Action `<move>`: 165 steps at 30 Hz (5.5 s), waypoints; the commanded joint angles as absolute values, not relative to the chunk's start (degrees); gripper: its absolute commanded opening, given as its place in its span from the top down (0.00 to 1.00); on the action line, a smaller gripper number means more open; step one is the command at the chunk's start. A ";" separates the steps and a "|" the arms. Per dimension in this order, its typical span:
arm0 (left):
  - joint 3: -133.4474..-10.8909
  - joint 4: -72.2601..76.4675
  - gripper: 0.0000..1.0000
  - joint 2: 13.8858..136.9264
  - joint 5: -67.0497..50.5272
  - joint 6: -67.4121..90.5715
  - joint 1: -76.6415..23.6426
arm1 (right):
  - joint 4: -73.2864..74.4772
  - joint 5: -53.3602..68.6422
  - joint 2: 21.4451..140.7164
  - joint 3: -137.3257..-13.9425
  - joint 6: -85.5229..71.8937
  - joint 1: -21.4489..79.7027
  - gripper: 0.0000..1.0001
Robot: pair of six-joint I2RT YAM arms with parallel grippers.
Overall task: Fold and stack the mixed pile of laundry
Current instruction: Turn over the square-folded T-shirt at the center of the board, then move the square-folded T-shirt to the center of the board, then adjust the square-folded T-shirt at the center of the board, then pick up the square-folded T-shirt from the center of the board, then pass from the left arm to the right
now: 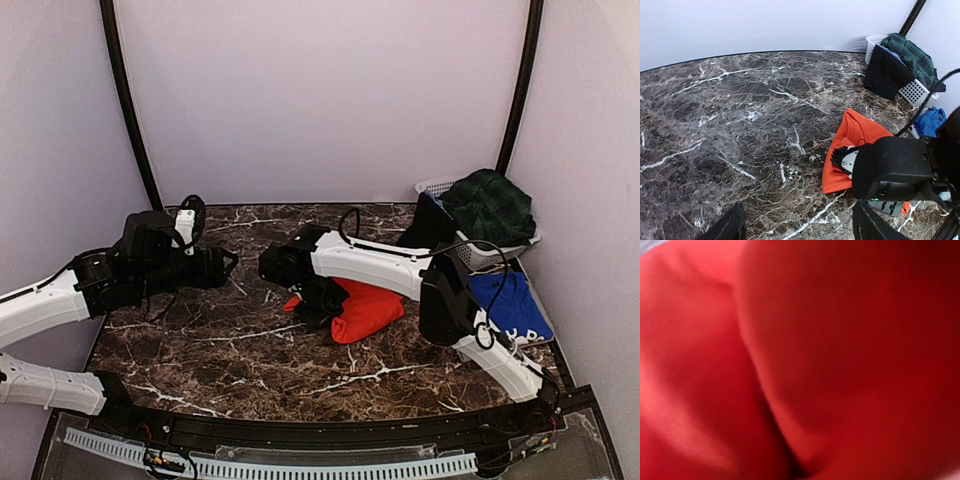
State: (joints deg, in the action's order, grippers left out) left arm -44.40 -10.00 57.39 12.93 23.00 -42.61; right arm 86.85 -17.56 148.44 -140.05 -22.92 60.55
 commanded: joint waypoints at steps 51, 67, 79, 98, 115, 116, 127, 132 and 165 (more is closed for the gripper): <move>-62.28 -8.67 0.58 96.76 -10.81 21.47 -37.28 | 24.61 29.37 97.95 -65.30 -25.08 41.84 0.49; -58.50 -2.40 0.70 100.25 -3.58 7.22 -59.72 | 8.08 35.30 101.33 -62.14 -33.04 37.20 0.57; -57.41 -1.61 0.64 101.56 0.97 1.30 -67.59 | 9.02 39.74 111.38 -68.41 -31.43 32.38 0.65; -63.85 0.62 0.50 104.46 9.94 -15.49 -77.06 | 10.22 38.35 84.39 -44.40 -39.36 31.86 0.54; -66.92 3.84 0.82 114.24 9.96 -16.04 -77.09 | 2.16 41.39 82.13 -33.69 -48.24 32.16 0.44; -66.95 3.99 0.85 114.16 10.33 -15.83 -77.08 | 1.07 41.77 82.62 -33.33 -49.26 32.36 0.43; -62.79 14.92 1.00 106.48 10.32 -13.44 -75.09 | -8.25 42.72 88.40 -33.30 -56.53 36.91 0.33; -63.03 15.63 1.00 106.22 10.38 -13.61 -74.98 | -5.73 41.82 89.33 -34.67 -57.08 37.44 0.29; -56.67 19.99 0.90 102.30 7.24 -14.22 -75.67 | 2.44 40.75 100.25 -46.65 -51.92 39.55 1.00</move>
